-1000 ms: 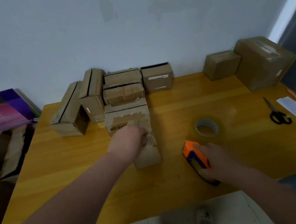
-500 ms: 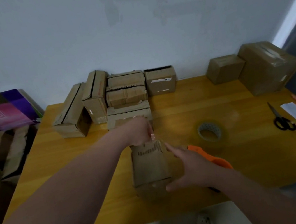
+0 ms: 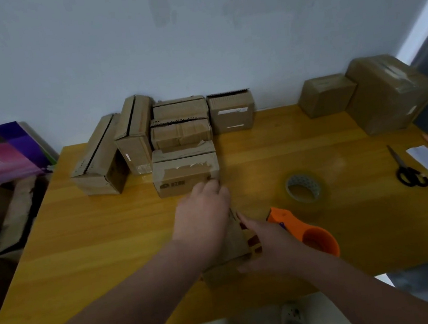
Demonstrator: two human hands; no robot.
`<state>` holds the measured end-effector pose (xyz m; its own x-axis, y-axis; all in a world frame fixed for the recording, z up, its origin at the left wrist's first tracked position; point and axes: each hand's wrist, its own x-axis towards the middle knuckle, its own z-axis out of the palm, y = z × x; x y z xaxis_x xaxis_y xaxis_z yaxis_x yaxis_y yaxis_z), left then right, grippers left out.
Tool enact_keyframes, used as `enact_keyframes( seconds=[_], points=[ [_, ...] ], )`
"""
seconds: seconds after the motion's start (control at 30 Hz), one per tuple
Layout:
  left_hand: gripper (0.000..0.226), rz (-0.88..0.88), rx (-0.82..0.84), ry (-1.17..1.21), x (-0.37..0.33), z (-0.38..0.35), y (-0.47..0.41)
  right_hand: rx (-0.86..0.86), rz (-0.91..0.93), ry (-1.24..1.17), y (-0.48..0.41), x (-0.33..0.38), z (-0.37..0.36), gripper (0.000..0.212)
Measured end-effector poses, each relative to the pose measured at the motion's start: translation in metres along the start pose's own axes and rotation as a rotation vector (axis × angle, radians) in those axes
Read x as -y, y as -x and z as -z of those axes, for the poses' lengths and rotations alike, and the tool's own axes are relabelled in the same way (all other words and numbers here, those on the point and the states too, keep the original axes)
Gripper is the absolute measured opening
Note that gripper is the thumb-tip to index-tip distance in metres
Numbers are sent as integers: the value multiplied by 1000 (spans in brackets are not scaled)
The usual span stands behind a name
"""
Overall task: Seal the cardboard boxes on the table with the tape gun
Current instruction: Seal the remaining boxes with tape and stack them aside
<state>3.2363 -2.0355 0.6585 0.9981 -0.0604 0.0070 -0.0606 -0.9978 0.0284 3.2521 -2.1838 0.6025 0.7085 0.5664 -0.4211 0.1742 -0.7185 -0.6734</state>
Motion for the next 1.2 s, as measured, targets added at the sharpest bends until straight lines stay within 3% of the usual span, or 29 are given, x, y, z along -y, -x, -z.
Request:
enact_keyframes(
  seconds=[0.07, 0.17, 0.23, 0.37, 0.53, 0.73, 1.03, 1.2],
  points=[
    [32, -14, 71, 55, -3, -9, 18, 29, -5, 29, 2, -4, 4, 100],
    [58, -15, 155, 69, 0, -22, 33, -34, -23, 101, 2, -13, 15, 78],
    [70, -20, 153, 68, 2, -24, 40, -121, -25, 92, -1, -16, 23, 64],
    [72, -19, 102, 90, 4, -27, 47, -216, 0, 68, -8, -10, 35, 48],
    [81, -15, 102, 103, 6, -30, 52, -229, 26, 69, -19, 0, 34, 44],
    [73, 9, 67, 189, 2, -37, 51, -215, 24, -22, -27, 12, 28, 46],
    [86, -207, 51, 413, 47, -51, 63, -86, 65, -306, -20, 5, 25, 37],
    [75, -230, 6, 485, 56, -62, 67, -109, 42, -384, -21, 5, 18, 26]
  ],
)
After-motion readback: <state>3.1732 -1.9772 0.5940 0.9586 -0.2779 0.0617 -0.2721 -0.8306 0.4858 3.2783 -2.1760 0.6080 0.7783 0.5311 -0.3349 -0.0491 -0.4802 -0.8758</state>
